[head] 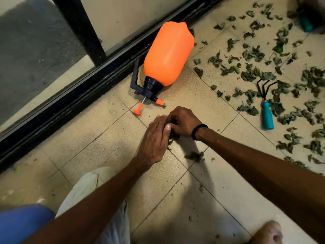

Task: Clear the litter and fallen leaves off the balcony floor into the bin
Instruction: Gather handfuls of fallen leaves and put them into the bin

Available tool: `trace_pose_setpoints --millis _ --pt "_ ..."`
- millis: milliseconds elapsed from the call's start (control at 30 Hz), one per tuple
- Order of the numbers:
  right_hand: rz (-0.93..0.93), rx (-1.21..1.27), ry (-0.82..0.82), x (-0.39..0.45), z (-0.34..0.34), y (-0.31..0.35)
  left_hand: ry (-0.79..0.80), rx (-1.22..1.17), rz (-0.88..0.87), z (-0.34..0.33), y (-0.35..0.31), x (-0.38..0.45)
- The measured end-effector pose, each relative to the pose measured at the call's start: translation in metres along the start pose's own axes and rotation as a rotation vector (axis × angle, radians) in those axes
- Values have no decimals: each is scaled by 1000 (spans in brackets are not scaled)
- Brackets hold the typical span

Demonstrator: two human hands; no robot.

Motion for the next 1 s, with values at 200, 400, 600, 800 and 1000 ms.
trace_pose_setpoints --millis 200,400,600,800,1000 --pt "-85 -219 317 -38 51 -15 -203 23 5 32 -11 -30" --pt "-450 -219 319 -79 54 -49 -53 37 404 28 5 -56" --pt "-556 75 220 -128 -16 -43 134 -422 478 4 -10 -44" --pt "-487 98 22 -103 -19 -25 -122 -253 432 34 15 -33" --pt "-427 7 9 -80 -25 4 34 -367 436 23 14 -29"
Point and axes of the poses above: each hand's wrist, its own x-axis towards the middle knuckle, its own z-axis out of the back of the hand, y = z × x, the point moved 5 cm from there along x, towards the middle knuckle
